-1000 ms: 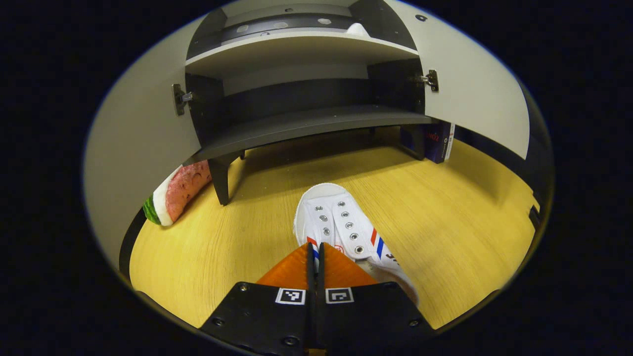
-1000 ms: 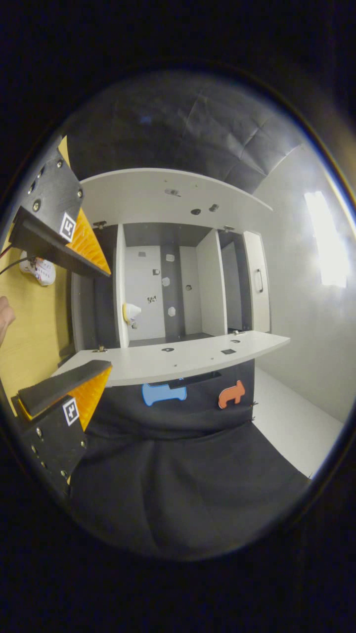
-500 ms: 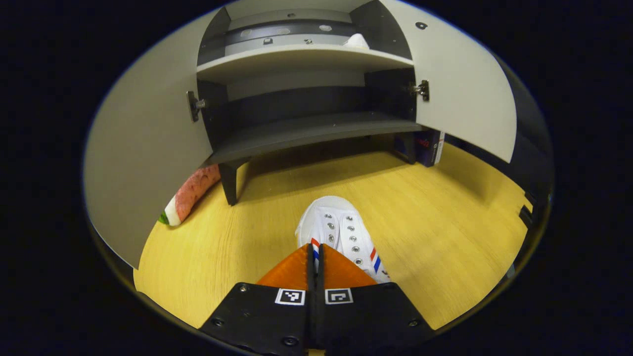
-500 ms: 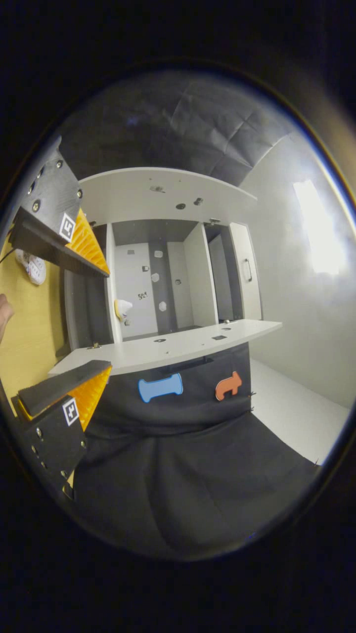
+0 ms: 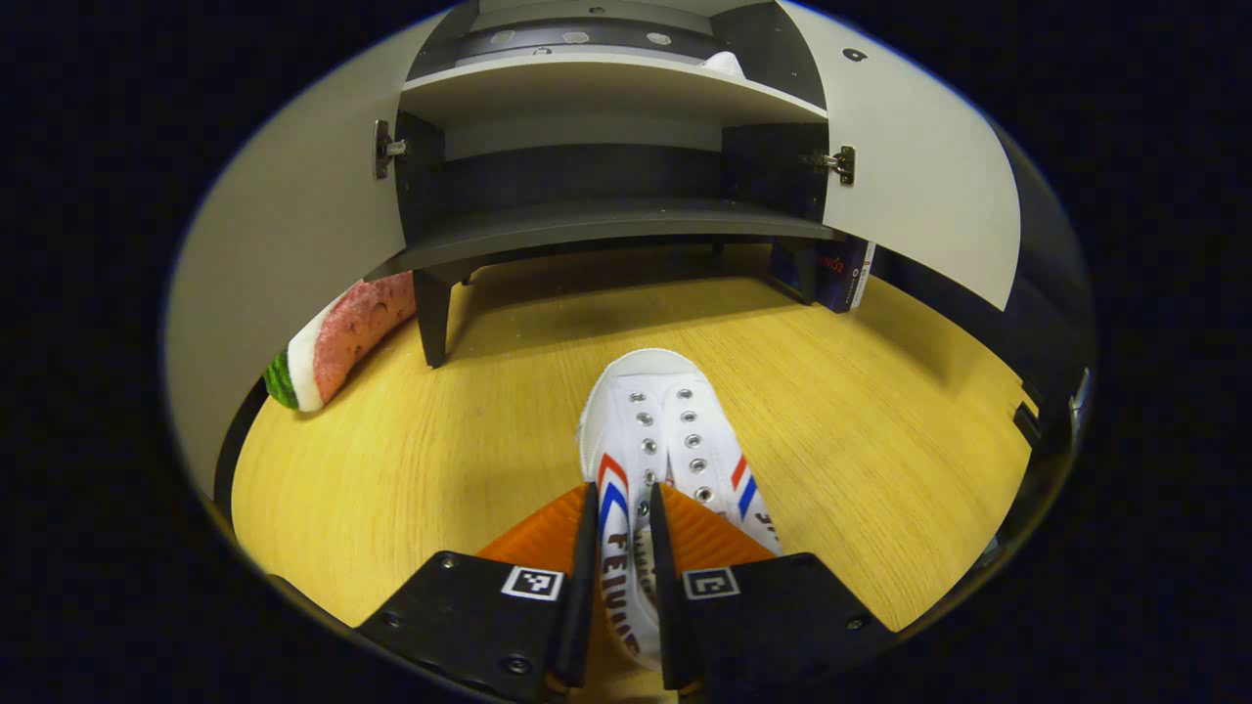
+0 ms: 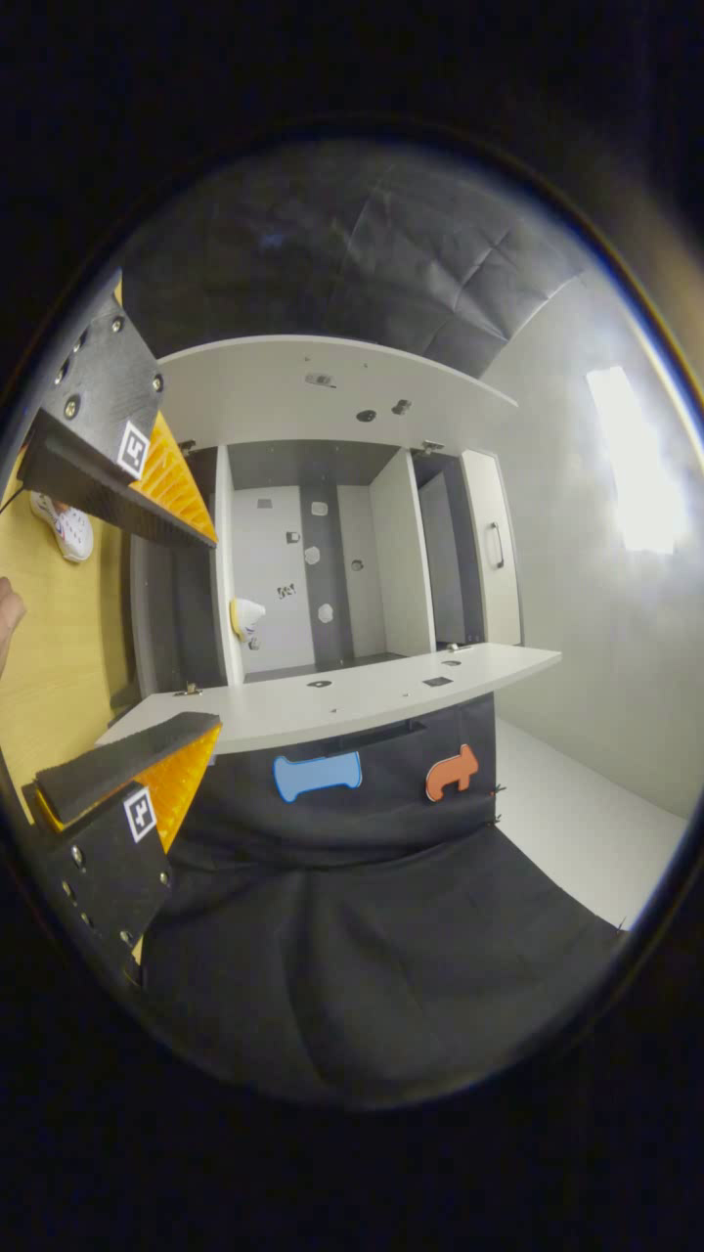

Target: Grab one shoe with the right hand and put it into the shoe cabinet, grab the other shoe with the left hand and put it into the shoe cabinet; then close the right door with the right hand and the left door with the left hand.

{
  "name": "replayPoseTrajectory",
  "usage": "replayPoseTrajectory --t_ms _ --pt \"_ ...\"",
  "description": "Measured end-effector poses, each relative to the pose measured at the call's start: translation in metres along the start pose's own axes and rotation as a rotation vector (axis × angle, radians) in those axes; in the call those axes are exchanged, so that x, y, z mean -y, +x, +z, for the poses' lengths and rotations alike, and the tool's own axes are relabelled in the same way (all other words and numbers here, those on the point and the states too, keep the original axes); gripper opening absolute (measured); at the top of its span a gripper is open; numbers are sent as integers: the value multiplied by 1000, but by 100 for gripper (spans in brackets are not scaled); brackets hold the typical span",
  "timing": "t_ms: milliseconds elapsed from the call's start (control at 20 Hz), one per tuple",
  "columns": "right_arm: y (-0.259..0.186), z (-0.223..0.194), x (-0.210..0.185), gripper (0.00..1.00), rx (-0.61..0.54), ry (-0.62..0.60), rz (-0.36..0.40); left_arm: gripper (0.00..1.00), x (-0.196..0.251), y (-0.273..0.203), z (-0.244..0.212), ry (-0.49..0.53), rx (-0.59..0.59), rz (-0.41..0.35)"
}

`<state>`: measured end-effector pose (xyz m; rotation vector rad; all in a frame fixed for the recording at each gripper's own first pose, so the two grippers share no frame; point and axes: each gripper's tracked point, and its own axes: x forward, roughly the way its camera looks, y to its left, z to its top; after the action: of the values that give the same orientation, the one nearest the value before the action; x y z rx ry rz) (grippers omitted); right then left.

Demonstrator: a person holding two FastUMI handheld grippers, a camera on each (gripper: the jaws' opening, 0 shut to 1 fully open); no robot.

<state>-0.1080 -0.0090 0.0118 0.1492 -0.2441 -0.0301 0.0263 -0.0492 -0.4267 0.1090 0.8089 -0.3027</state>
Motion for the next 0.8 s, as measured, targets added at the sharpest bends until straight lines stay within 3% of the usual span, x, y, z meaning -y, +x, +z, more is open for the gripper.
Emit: replayPoseTrajectory --t_ms 50,100,150,300,800 --pt "0 0 -3 98 -2 -8 9 27 -3 1 3 17 9 14" --pt "1 -2 -6 98 -7 -16 17 5 -3 -3 5 2 15 24" --pt "0 -4 -6 98 -13 -21 20 2 -3 -7 8 13 17 35" --pt "0 -2 -3 98 -9 -28 15 1 1 -37 52 105 164 56" --pt "-10 17 30 98 36 -11 -36 0 5 -166 207 88 460 109"
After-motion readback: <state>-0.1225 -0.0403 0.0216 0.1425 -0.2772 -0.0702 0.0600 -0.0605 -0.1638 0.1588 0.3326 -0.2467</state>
